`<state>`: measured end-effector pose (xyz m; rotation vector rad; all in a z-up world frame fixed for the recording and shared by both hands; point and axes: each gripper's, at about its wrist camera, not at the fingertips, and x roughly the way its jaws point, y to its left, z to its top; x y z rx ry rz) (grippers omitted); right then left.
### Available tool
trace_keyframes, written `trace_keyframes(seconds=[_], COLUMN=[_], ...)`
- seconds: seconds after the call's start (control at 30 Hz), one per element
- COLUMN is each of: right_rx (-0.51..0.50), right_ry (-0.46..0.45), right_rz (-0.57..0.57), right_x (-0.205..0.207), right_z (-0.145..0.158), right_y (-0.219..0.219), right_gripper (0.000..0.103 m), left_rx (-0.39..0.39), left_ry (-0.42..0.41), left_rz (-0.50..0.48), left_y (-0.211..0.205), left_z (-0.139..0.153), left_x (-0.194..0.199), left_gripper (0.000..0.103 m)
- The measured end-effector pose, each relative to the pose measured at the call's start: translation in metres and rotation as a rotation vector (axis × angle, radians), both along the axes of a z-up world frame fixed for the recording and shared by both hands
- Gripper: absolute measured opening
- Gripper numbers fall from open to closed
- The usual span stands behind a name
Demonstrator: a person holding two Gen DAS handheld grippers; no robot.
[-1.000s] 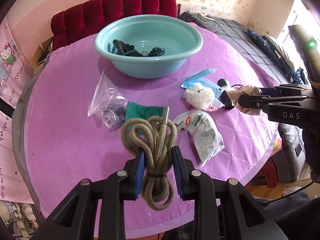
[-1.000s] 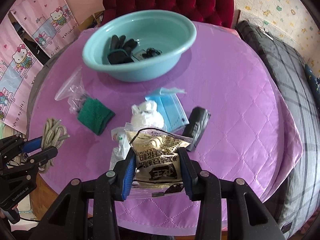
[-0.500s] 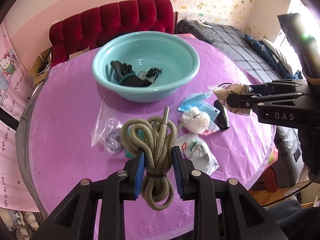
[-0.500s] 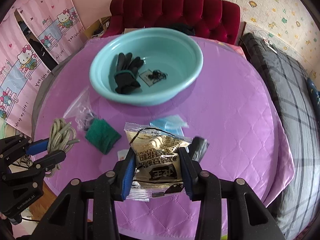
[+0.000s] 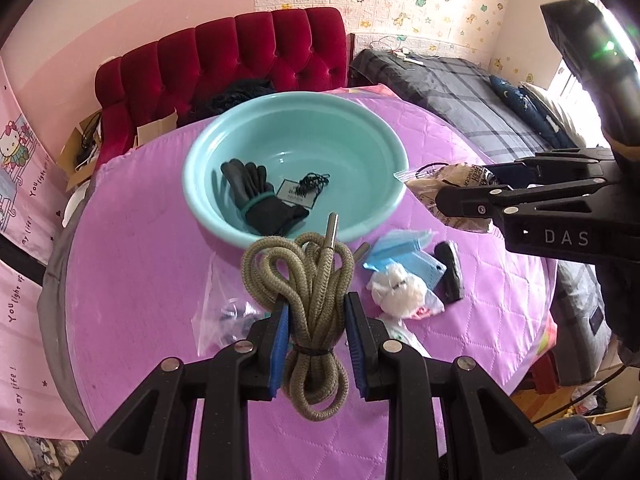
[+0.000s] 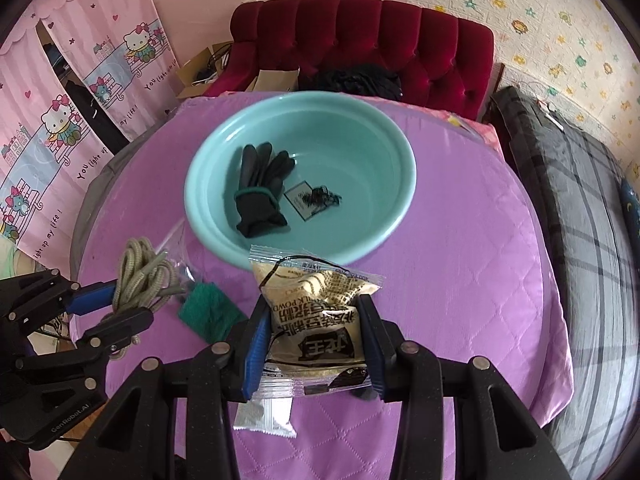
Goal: Organize soft objects
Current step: 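Carry the rope in the left tool over the basin while the right tool carries the packet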
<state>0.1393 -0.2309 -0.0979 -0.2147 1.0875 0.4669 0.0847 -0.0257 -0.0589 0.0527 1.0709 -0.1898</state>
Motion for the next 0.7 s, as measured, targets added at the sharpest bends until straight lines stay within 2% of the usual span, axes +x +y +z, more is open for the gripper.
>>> trace_keyframes(seconds=[0.33, 0.7], right_rx=[-0.001, 0.001], right_ry=[-0.01, 0.006], right_rz=[0.011, 0.025], right_x=[0.04, 0.09], right_z=[0.012, 0.004], right_y=[0.012, 0.029], right_gripper=[0.045, 0.045], left_rx=[0.003, 0.019], left_ry=[0.003, 0.015], left_rz=[-0.007, -0.012], left_y=[0.002, 0.005], left_z=[0.001, -0.011], left_x=[0.045, 0.092], left_gripper=[0.029, 0.029])
